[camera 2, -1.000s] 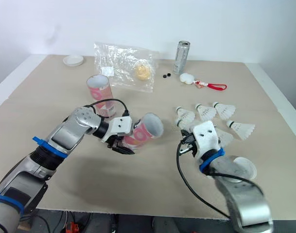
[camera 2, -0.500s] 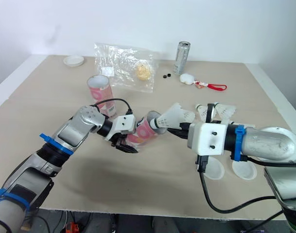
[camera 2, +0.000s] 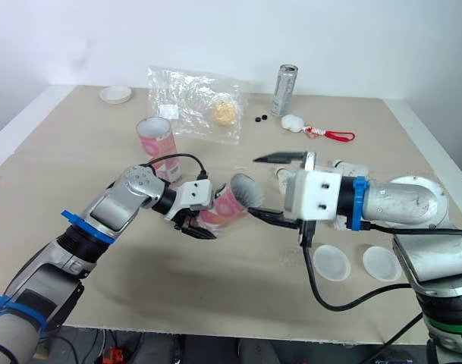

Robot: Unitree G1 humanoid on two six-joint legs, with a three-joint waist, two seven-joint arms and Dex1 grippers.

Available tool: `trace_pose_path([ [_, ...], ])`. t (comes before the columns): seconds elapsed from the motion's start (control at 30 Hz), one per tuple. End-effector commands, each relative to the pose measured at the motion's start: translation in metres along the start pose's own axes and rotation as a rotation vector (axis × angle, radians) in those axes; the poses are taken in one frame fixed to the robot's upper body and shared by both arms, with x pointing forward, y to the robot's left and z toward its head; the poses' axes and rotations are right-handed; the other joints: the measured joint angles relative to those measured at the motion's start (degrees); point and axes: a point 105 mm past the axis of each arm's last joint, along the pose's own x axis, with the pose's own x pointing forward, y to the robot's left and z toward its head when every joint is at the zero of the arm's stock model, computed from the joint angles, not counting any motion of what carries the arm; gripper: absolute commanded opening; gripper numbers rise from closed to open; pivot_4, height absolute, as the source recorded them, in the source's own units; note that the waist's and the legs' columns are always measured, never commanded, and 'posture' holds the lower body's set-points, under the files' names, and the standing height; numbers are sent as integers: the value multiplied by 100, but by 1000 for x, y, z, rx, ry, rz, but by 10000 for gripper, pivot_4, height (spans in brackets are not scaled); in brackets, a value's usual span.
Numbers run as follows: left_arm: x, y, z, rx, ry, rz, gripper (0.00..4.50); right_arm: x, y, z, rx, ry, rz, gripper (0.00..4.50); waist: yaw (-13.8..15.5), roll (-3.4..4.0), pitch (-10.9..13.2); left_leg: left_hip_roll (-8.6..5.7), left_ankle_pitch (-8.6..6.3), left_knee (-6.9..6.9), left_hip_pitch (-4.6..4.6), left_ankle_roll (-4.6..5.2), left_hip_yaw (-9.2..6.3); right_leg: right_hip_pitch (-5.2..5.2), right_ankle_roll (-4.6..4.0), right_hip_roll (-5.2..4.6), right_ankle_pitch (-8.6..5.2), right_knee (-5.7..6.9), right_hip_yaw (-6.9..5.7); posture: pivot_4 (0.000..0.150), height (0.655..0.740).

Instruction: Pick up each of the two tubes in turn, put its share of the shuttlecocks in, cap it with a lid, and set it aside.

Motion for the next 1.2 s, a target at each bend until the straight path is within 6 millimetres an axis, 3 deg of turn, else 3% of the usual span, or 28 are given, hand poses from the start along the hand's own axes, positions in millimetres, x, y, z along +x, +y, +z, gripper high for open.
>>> trace_pose_path([
  [0.03,-5,0,-7,-12,16,15,29918,-25,-28,-12,205,-6,-242,44462,4,-1,0,-1,0,1,0,0,-1,1,-1,-1,0,1,0,1500,7400],
  [0.1,-8,2,-10,-15,23,27,29918,-36,-34,-29,358,-8,-382,44462,-2,-9,-1,0,0,0,1,0,-5,4,-3,1,-1,1,-4,1500,7400],
  [0.2,-12,2,-13,-17,27,32,29918,-39,-24,-59,508,75,-488,44462,-32,-5,-1,1,0,-4,6,0,-5,3,-5,4,-1,7,-4,1500,7400],
  [0.27,-14,2,-15,-20,34,34,29918,-37,-19,-77,598,118,-573,44462,-53,2,1,2,0,-6,12,0,-2,-3,-6,7,-2,18,1,1500,7400],
  [0.33,-17,2,-19,-27,45,38,29918,-20,-3,-99,728,166,-635,44462,-70,0,0,5,1,-4,20,1,1,-8,-9,13,-6,36,5,1500,7400],
  [0.5,-21,1,-21,-33,50,47,29918,7,8,-112,806,198,-681,44462,-84,22,13,10,14,-6,27,18,-3,-29,-23,27,-10,82,8,1500,7400],
  [0.8,-19,-2,-19,-42,39,54,29918,28,12,-138,893,212,-709,44462,-93,23,13,10,15,-10,25,18,-2,-30,-24,28,-13,82,8,1500,7400],
  [1.2,-16,-2,-17,-36,35,58,29918,56,-17,-166,962,146,-745,44462,-118,26,15,10,15,-10,24,18,-2,-28,-23,29,-11,81,8,1500,7400],
])
